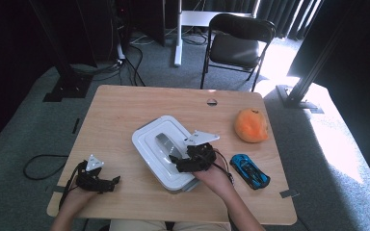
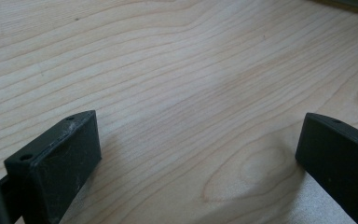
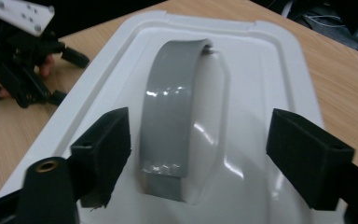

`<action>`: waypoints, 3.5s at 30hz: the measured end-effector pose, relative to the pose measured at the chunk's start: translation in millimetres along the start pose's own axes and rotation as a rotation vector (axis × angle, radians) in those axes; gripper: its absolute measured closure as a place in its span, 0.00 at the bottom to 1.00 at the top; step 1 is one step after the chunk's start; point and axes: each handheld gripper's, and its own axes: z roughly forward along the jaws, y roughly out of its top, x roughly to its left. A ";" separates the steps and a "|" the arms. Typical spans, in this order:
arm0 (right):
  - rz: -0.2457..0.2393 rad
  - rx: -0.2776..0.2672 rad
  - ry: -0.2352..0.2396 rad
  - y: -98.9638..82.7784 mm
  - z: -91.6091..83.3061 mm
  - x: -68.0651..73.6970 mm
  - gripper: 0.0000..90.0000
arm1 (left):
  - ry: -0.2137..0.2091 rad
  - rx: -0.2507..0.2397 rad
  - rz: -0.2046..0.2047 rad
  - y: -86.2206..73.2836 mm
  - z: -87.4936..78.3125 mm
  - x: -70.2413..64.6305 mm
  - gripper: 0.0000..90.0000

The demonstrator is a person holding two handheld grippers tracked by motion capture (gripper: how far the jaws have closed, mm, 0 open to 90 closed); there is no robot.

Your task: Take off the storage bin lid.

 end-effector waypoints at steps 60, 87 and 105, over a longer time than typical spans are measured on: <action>0.038 -0.101 -0.071 12.3 -18.1 -18.0 0.75 | 0.005 -0.004 -0.012 0.0 0.3 0.8 0.01; 0.146 -0.075 -0.223 2.4 -2.0 -88.5 0.75 | 0.001 -0.004 -0.014 0.0 -0.1 1.6 0.01; 0.214 -0.065 -0.280 3.4 15.5 -125.4 0.75 | -0.002 -0.007 -0.018 -0.1 -0.2 1.9 0.01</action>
